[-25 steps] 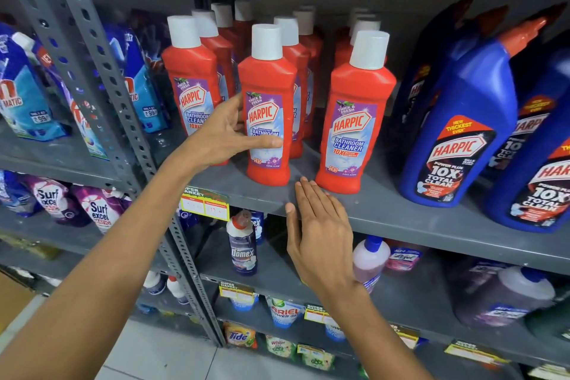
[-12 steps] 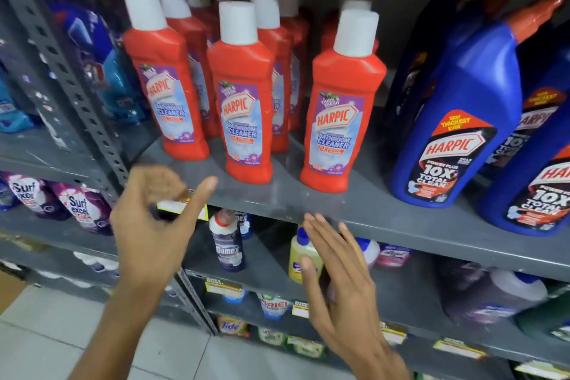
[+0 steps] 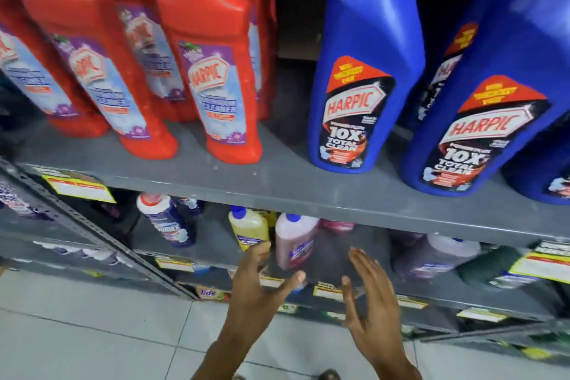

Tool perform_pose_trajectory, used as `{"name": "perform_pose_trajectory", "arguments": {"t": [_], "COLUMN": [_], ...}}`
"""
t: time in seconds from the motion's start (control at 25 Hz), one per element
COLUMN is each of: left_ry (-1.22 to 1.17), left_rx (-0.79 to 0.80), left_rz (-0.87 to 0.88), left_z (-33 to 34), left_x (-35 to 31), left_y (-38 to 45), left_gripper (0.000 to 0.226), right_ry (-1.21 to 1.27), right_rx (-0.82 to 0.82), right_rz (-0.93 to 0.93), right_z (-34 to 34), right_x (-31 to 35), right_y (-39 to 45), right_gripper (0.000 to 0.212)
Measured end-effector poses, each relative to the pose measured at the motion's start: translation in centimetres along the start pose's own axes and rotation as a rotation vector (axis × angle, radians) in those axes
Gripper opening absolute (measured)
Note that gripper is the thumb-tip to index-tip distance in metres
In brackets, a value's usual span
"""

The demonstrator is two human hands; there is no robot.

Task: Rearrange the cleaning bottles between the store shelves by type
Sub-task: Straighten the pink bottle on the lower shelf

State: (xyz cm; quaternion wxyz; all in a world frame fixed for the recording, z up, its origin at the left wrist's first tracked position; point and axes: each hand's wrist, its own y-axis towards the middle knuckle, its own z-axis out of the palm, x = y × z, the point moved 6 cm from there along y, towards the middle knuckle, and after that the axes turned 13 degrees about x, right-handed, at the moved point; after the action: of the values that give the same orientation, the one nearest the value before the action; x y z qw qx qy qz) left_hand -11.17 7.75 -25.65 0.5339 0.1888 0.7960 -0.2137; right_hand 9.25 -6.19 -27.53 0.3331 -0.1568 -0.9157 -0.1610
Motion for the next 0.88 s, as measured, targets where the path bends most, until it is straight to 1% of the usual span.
{"name": "perform_pose_trajectory", "arguments": {"t": [0.08,0.16,0.2,0.28,0.36,0.44,0.48,0.56,0.68,0.76,0.88], "left_ry": [-0.017,-0.059,-0.084,-0.077,-0.054,-0.085,-0.088,-0.080,-0.118,-0.141,-0.110], "left_rx": [0.043,0.017,-0.023,-0.093,-0.106,-0.099,-0.081,0.005,0.157,0.217,0.306], "left_rz": [-0.016,-0.019,-0.028,-0.035,-0.045,-0.075,-0.078,-0.081,-0.138,-0.171,-0.163], "left_z": [2.6,3.8,4.0,4.1,3.8,3.2,2.9,3.2,5.0,6.2,7.4], "left_x": [-0.4,-0.6,-0.5,-0.3,0.2,0.9,1.1,1.2,1.8,1.6,0.9], "left_y": [1.7,3.1,3.6,4.7,5.7,6.8,7.3,8.3,9.7,10.2,10.8], "left_gripper": [0.080,0.084,0.082,0.070,0.056,0.052,0.053,0.055,0.048,0.048,0.049], "right_ry": [-0.013,-0.023,-0.025,-0.060,-0.149,-0.222,-0.241,-0.270,-0.292,-0.327,-0.333], "right_rx": [0.083,0.167,0.213,0.299,0.362,0.400,0.398,0.371,0.365,0.367,0.371], "right_rz": [0.143,0.268,0.331,0.395,0.350,0.292,0.276,0.254,0.236,0.224,0.227], "right_z": [0.8,1.9,2.5,3.9,5.1,5.9,6.0,6.2,6.2,6.1,5.9], "right_x": [-4.8,-9.0,-10.7,-13.2,-14.4,-14.9,-15.1,-15.3,-15.6,-15.7,-15.4], "right_y": [-0.5,-0.5,-0.4,-0.1,0.5,1.2,1.4,1.5,1.3,1.4,1.5], "right_gripper": [0.061,0.065,0.067,0.068,0.066,0.071,0.074,0.072,0.070,0.070,0.068]}}
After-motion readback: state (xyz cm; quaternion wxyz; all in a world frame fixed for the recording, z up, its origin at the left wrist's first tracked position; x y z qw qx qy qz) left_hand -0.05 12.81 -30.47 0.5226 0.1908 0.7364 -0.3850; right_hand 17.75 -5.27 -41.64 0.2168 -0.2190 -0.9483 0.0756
